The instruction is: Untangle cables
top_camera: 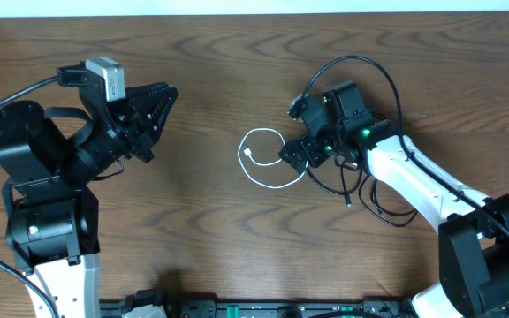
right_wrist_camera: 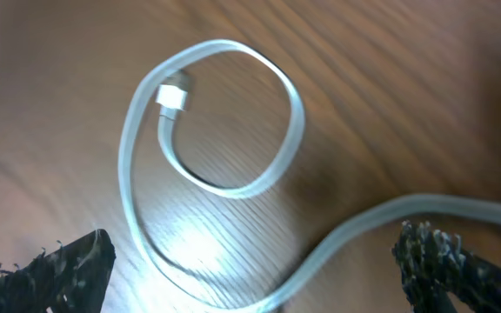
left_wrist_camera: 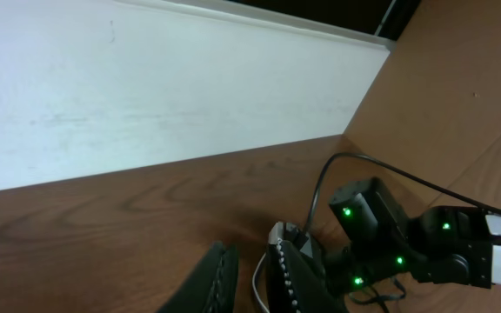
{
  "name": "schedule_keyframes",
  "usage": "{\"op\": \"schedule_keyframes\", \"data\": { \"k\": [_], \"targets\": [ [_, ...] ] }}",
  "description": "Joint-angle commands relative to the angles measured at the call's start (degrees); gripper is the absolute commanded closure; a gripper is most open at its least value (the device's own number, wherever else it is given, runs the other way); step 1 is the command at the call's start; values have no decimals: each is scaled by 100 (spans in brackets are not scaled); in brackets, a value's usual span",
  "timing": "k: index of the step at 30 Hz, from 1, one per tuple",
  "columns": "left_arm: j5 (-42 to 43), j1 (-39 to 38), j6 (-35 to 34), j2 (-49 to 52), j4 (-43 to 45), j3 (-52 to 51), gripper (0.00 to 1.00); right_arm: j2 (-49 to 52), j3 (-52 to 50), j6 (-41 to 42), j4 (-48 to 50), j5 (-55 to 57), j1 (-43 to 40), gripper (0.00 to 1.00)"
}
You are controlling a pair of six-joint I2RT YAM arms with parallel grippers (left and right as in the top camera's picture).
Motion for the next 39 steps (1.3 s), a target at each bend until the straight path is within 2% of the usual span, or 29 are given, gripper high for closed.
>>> {"op": "schedule_keyframes", "data": {
  "k": [1, 10, 16, 20, 23, 29, 35, 39],
  "targets": [
    [68, -15, -50, 17, -37, 68, 83, 24, 92, 999, -219, 859, 7, 1],
    [70, -15, -46, 149, -358, 68, 83, 24, 92, 2481, -658, 914, 315, 1],
    [70, -15, -35, 151, -483, 68, 83, 24, 85, 3936, -1141, 2151, 702, 1],
    [70, -15, 17, 151, -597, 68, 83, 24, 85, 4334, -1169, 2529, 966, 5],
    [70, -15, 17, 151, -684, 68, 83, 24, 83, 4631, -1198, 2787, 1091, 17],
    [114, -15, 17, 149, -787, 68, 83, 170, 81, 4881, -1266, 2833, 1161, 20],
    [111, -15, 37, 151, -787, 68, 83, 400, 81, 5176, -1427, 2723, 1180, 18],
    [111, -15, 105, 151, -789, 68, 83, 422, 81, 5287, -1449, 2761, 1331, 22]
  ]
}}
